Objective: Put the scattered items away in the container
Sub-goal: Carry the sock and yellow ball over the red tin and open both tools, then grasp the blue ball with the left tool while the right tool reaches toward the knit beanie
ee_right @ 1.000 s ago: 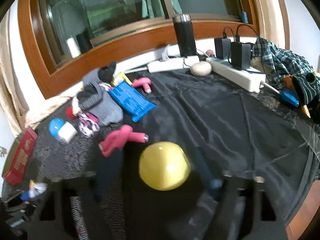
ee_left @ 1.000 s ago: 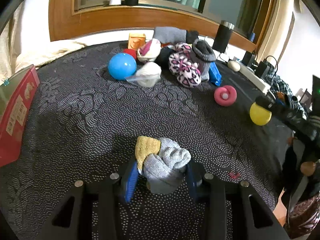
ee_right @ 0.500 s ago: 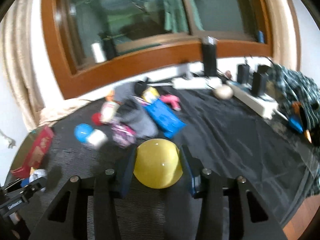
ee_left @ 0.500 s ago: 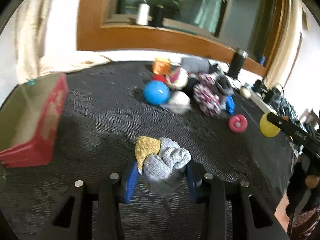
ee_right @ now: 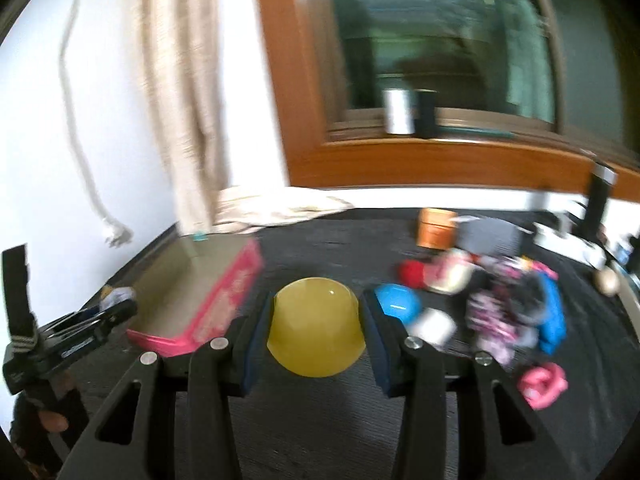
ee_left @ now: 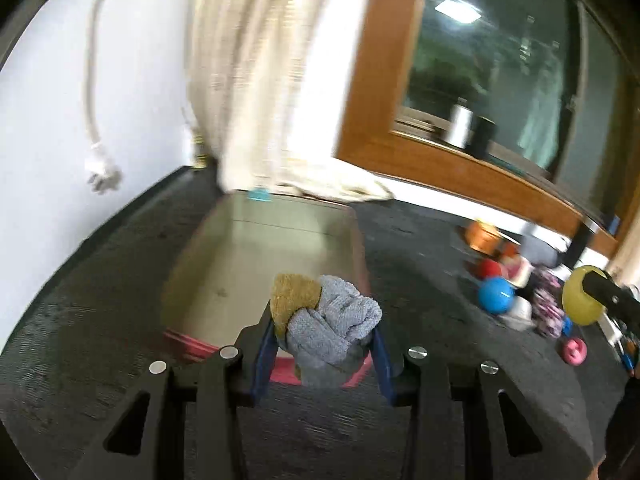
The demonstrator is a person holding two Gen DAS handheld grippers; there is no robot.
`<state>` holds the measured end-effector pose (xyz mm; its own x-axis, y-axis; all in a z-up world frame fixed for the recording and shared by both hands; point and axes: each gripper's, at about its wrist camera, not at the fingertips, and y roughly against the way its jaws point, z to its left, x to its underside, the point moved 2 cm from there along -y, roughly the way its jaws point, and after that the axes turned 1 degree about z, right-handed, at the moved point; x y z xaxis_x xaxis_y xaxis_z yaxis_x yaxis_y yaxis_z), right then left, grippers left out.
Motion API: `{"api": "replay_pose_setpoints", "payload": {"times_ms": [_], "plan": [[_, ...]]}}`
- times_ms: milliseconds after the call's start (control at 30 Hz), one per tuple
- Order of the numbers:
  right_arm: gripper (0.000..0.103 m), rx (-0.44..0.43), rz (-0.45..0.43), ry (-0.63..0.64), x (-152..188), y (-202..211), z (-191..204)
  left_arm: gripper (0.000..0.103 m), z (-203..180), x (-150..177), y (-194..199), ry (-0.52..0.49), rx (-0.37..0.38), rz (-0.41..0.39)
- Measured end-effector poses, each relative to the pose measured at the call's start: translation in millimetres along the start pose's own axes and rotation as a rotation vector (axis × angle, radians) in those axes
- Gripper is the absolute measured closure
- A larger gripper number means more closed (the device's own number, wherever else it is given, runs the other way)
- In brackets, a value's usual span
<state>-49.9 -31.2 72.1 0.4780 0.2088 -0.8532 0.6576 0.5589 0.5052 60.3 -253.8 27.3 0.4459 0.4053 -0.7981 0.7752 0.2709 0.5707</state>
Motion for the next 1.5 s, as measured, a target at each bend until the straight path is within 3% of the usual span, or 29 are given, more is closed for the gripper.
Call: {"api": "replay_pose_setpoints", "payload": {"times_ms": [333,833,867,900,933,967,1000,1500], "plan": [[0.055,-0.149,0.063,0.091,-18.5,-67.7,89.3,0.060,45.9,-8.1,-19.8,0.025,-0.064,0.006],[0.054,-0.249,0.138,0.058,-27.5,-133.0,121.4,0.060,71.0,-8.1,-46.3,0.070,-0.080,0.043],[0.049,-0.266,0.142,0.055,-26.7,-135.3,121.7,0.058,71.4,-8.4,-47.0,0.076,-0.075,0.047],[0.034,-0.274,0.144,0.052,-26.0,-137.0,121.3,0.050,71.9,-8.7,-47.8,0.083,-0.069,0.050],[0.026,-0.278,0.136,0.040,-25.7,-136.3,119.1,0.043,72.3,-9.0,-47.9,0.089,-0.065,0.051],[0.021,-0.282,0.128,0.027,-25.3,-135.6,116.9,0.023,72.7,-9.6,-46.8,0.096,-0.063,0.045],[0.021,-0.286,0.121,0.015,-25.1,-135.0,114.8,0.017,73.0,-10.1,-45.8,0.103,-0.061,0.040],[0.021,-0.257,0.091,-0.093,-31.8,-119.7,75.9,0.017,44.7,-12.2,-29.4,0.058,-0.056,0.019]]}}
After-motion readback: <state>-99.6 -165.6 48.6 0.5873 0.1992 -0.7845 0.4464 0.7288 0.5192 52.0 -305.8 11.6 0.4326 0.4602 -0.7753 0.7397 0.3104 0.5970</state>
